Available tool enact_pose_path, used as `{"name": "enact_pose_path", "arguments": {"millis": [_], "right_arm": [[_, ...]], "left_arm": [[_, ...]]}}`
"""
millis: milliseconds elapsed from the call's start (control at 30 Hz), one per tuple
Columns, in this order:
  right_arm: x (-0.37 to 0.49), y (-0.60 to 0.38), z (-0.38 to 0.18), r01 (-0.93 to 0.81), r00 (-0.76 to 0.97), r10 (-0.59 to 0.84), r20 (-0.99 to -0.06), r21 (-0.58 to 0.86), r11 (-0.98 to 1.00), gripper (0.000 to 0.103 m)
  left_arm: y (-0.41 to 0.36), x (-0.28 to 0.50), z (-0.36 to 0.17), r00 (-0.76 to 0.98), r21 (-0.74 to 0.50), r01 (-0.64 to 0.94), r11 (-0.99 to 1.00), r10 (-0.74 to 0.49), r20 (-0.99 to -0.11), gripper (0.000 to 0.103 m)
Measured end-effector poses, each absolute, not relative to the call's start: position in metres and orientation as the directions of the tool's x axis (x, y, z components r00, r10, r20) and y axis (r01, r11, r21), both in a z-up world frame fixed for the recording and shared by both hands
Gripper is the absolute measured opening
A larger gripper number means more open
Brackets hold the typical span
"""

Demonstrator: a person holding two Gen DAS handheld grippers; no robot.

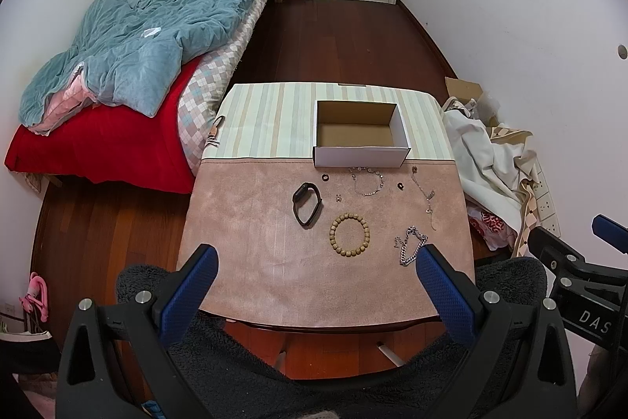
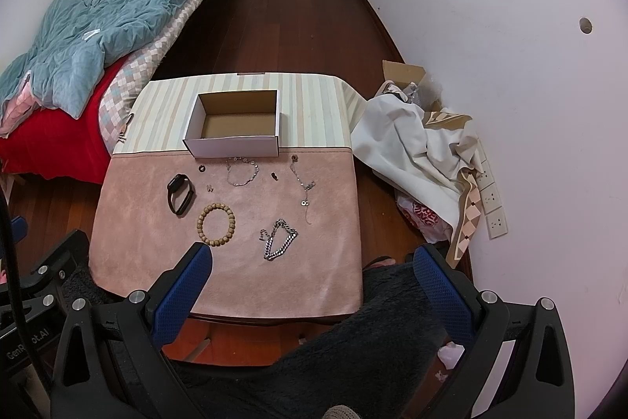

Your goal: Organize jewelry

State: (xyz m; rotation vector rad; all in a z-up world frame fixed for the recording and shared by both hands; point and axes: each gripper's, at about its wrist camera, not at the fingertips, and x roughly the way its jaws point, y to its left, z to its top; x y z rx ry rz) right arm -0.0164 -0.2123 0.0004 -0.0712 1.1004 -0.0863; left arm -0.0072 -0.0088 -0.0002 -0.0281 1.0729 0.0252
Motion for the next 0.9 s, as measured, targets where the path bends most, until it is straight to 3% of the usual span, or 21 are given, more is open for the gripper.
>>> {"name": "enact_pose_path", "arguments": {"millis": [900], "right_arm": [[-0.0157, -0.2121, 0.0053, 0.034, 0.454, -0.106, -0.885, -0.102, 0.994, 0.103]], "left_arm": [[-0.0112, -0.0057, 0.0035, 0.479, -0.01, -0.032, 0.999, 0.006, -0.878, 0.103]]}}
